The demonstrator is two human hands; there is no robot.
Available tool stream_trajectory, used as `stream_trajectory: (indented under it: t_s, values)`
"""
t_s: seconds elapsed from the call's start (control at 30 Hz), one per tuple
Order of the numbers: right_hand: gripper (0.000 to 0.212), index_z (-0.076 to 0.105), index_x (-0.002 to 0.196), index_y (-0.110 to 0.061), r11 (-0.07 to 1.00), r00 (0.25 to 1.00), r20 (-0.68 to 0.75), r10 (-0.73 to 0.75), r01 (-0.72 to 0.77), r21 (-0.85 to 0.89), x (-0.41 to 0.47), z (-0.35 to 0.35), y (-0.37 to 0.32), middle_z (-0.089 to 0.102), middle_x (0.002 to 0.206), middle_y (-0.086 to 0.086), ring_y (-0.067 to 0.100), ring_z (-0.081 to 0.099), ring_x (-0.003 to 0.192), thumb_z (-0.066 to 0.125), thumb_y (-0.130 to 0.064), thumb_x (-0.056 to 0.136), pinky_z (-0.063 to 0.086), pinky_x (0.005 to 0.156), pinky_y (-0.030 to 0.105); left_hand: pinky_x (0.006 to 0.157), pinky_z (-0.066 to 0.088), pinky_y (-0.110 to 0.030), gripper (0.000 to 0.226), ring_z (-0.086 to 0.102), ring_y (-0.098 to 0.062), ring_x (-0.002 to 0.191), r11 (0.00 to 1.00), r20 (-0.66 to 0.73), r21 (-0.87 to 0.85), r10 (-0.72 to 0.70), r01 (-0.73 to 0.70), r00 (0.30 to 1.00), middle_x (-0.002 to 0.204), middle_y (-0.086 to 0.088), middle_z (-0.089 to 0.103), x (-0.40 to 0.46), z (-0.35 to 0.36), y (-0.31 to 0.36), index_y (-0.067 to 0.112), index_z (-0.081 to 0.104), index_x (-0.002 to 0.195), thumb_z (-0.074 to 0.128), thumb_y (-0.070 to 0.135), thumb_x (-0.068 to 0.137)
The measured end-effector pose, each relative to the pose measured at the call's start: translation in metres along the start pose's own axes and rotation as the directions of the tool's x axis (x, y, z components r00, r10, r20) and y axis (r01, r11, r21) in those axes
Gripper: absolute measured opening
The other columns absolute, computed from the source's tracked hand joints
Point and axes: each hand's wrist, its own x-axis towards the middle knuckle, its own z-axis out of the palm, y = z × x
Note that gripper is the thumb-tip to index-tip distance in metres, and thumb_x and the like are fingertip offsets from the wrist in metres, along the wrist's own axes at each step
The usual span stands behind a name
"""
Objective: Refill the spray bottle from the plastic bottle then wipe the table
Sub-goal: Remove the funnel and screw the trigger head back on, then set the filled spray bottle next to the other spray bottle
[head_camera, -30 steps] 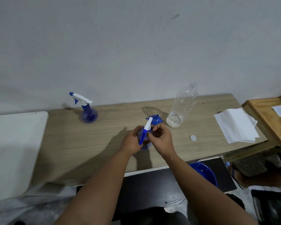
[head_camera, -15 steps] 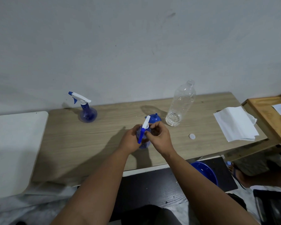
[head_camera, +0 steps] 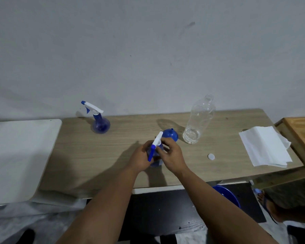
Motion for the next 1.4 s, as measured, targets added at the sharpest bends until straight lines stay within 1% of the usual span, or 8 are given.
stream_trajectory:
  t_s: [0.33, 0.5, 0.63, 0.8, 0.9, 1.2, 1.3, 1.4]
  values:
    - [0.024, 0.073, 0.104, -0.020, 0.999, 0.994, 0.092, 0.052, -0.051, -0.016, 0.015, -0.015, 0.002, 0.074, 0.102, -0.002, 0.013, 0.070, 0.097, 0.077, -0.005, 0.087, 0.061, 0.085, 0.037, 0.069, 0.044, -0.004, 0.047, 0.066, 0.001, 0.087, 0.997, -0.094, -0.050, -0.063, 0.059, 0.994, 0.091, 0.023, 0.064, -0.004, 0.017, 0.003, 0.027, 0.058, 0.115, 0.069, -0.004, 0.082]
    - [0.019, 0.073, 0.104, -0.010, 0.999, 0.992, 0.121, 0.043, -0.046, 0.021, 0.015, -0.017, 0.004, 0.074, 0.100, 0.003, 0.013, 0.070, 0.096, 0.076, -0.002, 0.087, 0.059, 0.082, 0.024, 0.067, 0.047, -0.015, 0.037, 0.068, -0.002, 0.081, 0.972, -0.131, -0.161, -0.191, 0.169, 0.973, 0.085, 0.016, 0.070, -0.011, 0.029, -0.006, 0.023, 0.067, 0.110, 0.073, 0.004, 0.080]
    - [0.025, 0.066, 0.099, -0.013, 0.994, 0.992, 0.114, 0.061, -0.071, 0.081, 0.010, -0.020, 0.005, 0.073, 0.093, 0.002, 0.013, 0.070, 0.088, 0.085, -0.015, 0.084, 0.057, 0.079, 0.024, 0.087, 0.056, -0.035, 0.037, 0.071, -0.013, 0.100, 0.955, -0.179, -0.248, -0.209, 0.161, 0.961, 0.101, 0.009, 0.075, -0.028, 0.042, -0.001, 0.035, 0.066, 0.102, 0.081, 0.016, 0.074]
    - [0.045, 0.053, 0.080, -0.013, 0.980, 0.995, 0.055, 0.084, -0.092, 0.179, 0.014, -0.028, -0.023, 0.056, 0.068, -0.005, 0.008, 0.051, 0.062, 0.097, -0.021, 0.074, 0.046, 0.062, 0.026, 0.089, 0.056, -0.036, 0.065, 0.067, -0.005, 0.105, 0.956, -0.246, -0.272, -0.176, 0.106, 0.953, 0.112, 0.015, 0.070, -0.046, 0.046, 0.022, 0.040, 0.058, 0.111, 0.093, 0.042, 0.056]
    - [0.052, 0.046, 0.078, -0.015, 0.980, 0.988, 0.152, 0.007, -0.037, 0.195, 0.016, -0.033, -0.056, 0.050, 0.066, -0.005, 0.006, 0.047, 0.057, 0.098, -0.015, 0.072, 0.044, 0.057, 0.021, 0.081, 0.055, -0.019, 0.057, 0.065, 0.010, 0.090, 0.968, -0.239, -0.231, -0.158, 0.102, 0.958, 0.102, 0.015, 0.068, -0.055, 0.034, 0.043, 0.035, 0.056, 0.105, 0.094, 0.026, 0.064]
    - [0.024, 0.076, 0.121, -0.028, 0.949, 0.844, 0.456, -0.281, 0.175, 0.261, 0.023, -0.033, -0.126, 0.078, 0.119, -0.002, 0.022, 0.072, 0.116, 0.069, -0.019, 0.100, 0.054, 0.106, 0.050, 0.081, 0.046, -0.005, 0.070, 0.061, 0.003, 0.108, 0.984, -0.195, -0.163, -0.108, 0.077, 0.975, 0.119, 0.014, 0.063, -0.079, -0.014, 0.079, 0.025, 0.049, 0.131, 0.088, 0.016, 0.074]
    - [0.025, 0.073, 0.124, -0.015, 0.929, 0.841, 0.442, -0.313, 0.174, 0.326, 0.021, -0.029, -0.132, 0.077, 0.122, 0.006, 0.031, 0.071, 0.114, 0.064, -0.011, 0.102, 0.056, 0.102, 0.053, 0.104, 0.048, -0.027, 0.102, 0.050, -0.003, 0.129, 0.980, -0.196, -0.146, -0.161, 0.133, 0.967, 0.141, 0.017, 0.052, -0.097, -0.026, 0.068, 0.035, 0.038, 0.149, 0.091, 0.051, 0.064]
    - [0.020, 0.071, 0.122, -0.006, 0.928, 0.849, 0.426, -0.312, 0.177, 0.328, 0.016, -0.026, -0.137, 0.076, 0.120, 0.008, 0.032, 0.072, 0.106, 0.061, -0.008, 0.105, 0.058, 0.086, 0.028, 0.112, 0.043, -0.040, 0.097, 0.047, -0.012, 0.137, 0.965, -0.293, -0.106, -0.261, 0.240, 0.920, 0.150, 0.012, 0.047, -0.118, -0.034, 0.044, 0.041, 0.034, 0.151, 0.079, 0.063, 0.068]
